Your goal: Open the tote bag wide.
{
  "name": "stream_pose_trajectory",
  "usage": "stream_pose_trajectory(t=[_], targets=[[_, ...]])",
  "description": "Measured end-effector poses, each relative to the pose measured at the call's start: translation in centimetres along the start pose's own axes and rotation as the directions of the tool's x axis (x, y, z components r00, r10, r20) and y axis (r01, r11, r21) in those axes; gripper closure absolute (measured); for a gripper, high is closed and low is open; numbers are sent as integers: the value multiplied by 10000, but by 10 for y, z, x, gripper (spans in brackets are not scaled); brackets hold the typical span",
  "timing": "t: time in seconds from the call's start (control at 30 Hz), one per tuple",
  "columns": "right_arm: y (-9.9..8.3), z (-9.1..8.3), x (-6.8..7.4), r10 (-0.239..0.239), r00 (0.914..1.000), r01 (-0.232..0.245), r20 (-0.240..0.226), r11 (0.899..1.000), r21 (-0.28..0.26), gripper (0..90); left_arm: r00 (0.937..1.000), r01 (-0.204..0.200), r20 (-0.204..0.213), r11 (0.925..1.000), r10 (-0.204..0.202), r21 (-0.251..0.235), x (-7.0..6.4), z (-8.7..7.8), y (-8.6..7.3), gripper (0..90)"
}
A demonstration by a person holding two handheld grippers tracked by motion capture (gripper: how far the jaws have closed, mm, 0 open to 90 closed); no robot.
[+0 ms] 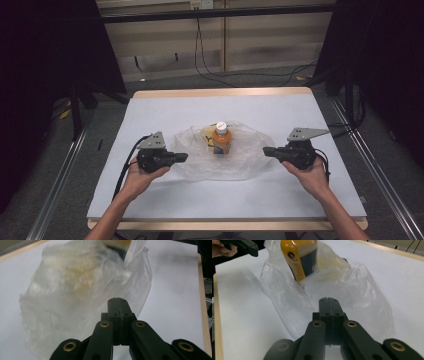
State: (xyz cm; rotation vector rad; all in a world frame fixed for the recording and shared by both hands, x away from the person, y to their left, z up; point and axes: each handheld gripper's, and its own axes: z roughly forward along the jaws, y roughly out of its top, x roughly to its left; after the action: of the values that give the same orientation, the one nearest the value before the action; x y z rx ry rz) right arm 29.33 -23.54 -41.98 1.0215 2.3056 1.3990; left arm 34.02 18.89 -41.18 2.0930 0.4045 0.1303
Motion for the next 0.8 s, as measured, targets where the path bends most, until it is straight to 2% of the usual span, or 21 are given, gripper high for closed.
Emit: stream_pose_trajectory(t=[0.2, 0.27, 0.33, 0.37, 0.47, 0.5, 0.57, 0.63, 0.67, 0.77, 0.8], targets=[[30, 7, 4, -353, 9991, 345, -213, 9987, -362, 900, 9980, -623, 62, 9979, 624, -146, 1, 13, 44, 900], [43, 13, 4, -527, 9984, 520, -200, 9980, -372, 900, 9981, -601, 98, 9975, 605, -378, 5, 21, 58, 900], [53, 23, 2, -538, 9982, 531, -252, 9981, -307, 900, 9987, -500, 105, 9981, 504, -349, 11, 31, 67, 900], [56, 29, 1, -590, 9979, 584, -249, 9981, -219, 900, 9989, -440, 128, 9989, 442, -175, 15, 38, 69, 900], [60, 50, -4, -570, 9981, 575, -223, 9980, 253, 900, 9989, -441, -133, 9977, 448, 513, 21, 60, 67, 900], [58, 58, -6, -548, 9982, 558, -242, 9975, 423, 900, 9998, -188, -31, 9977, 190, 650, 25, 65, 65, 900], [54, 71, -8, -537, 9981, 562, -305, 9944, 892, 900, 9992, -96, -360, 9894, 150, 1450, 31, 75, 56, 900], [48, 83, -9, -735, 9970, 759, -222, 9875, 1383, 900, 9998, 56, -221, 9826, -15, 1857, 36, 84, 44, 900], [45, 88, -11, -672, 9973, 711, -299, 9848, 1587, 900, 9994, 61, -342, 9807, 6, 1953, 36, 89, 39, 900], [36, 100, -16, -670, 9974, 713, -271, 9724, 2221, 900, 9993, -90, -325, 9628, 185, 2701, 41, 99, 27, 900], [34, 104, -17, -735, 9969, 781, -282, 9676, 2403, 900, 9993, -124, -311, 9546, 227, 2977, 41, 103, 24, 900]])
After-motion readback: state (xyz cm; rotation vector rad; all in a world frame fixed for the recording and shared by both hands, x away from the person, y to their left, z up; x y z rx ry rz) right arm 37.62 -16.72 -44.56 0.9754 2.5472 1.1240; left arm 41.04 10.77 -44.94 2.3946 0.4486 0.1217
